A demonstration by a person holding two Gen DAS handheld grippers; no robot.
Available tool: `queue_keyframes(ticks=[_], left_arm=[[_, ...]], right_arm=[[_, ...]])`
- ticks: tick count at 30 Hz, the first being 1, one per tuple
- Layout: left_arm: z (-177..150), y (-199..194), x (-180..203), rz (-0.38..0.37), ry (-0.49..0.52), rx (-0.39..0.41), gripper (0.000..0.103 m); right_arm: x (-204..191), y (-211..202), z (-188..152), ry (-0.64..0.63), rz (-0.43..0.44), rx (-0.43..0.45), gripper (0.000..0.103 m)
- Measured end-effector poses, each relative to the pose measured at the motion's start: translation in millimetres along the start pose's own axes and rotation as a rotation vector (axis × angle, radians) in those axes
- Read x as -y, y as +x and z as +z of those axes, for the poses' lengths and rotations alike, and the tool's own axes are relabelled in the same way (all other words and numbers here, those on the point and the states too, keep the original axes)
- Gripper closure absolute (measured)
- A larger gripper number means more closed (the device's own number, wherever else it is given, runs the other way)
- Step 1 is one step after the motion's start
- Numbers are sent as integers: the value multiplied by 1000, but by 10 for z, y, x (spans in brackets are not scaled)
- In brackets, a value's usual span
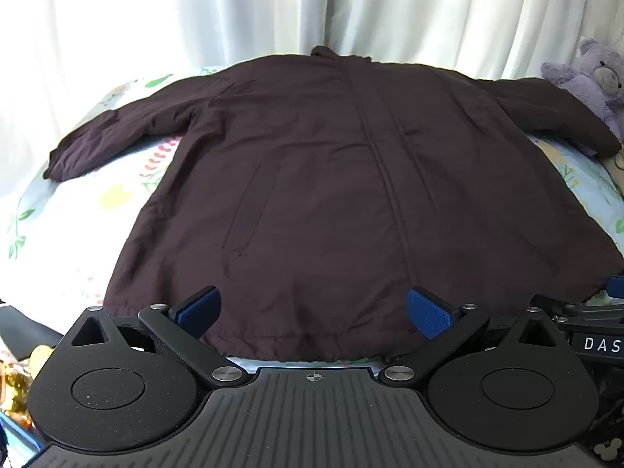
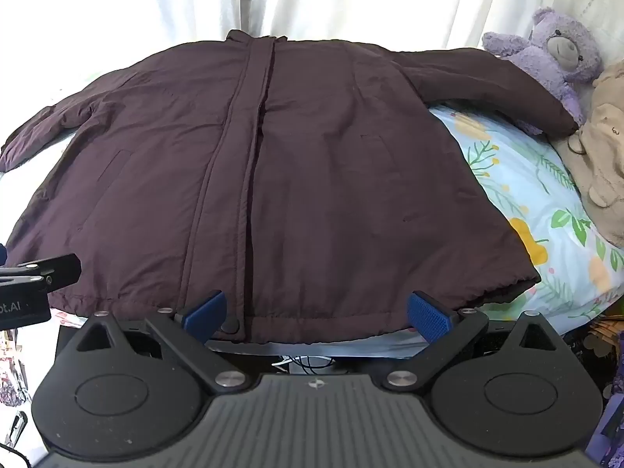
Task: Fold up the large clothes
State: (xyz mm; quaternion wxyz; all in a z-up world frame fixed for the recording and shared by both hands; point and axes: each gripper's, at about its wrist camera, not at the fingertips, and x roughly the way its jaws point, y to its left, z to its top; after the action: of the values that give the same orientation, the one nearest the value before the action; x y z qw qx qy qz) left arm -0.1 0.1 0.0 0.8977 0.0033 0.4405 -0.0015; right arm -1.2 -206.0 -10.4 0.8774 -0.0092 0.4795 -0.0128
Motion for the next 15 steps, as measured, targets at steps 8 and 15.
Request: queue_keyframes(ticks=[8,15], left_arm=[[14,20,-8,5,2,-2,0],[18,36,28,14,9,-6,0]], right_arm=[[41,-4,13,6,-6,-9,4],[60,-10,-6,18,5,0,4]])
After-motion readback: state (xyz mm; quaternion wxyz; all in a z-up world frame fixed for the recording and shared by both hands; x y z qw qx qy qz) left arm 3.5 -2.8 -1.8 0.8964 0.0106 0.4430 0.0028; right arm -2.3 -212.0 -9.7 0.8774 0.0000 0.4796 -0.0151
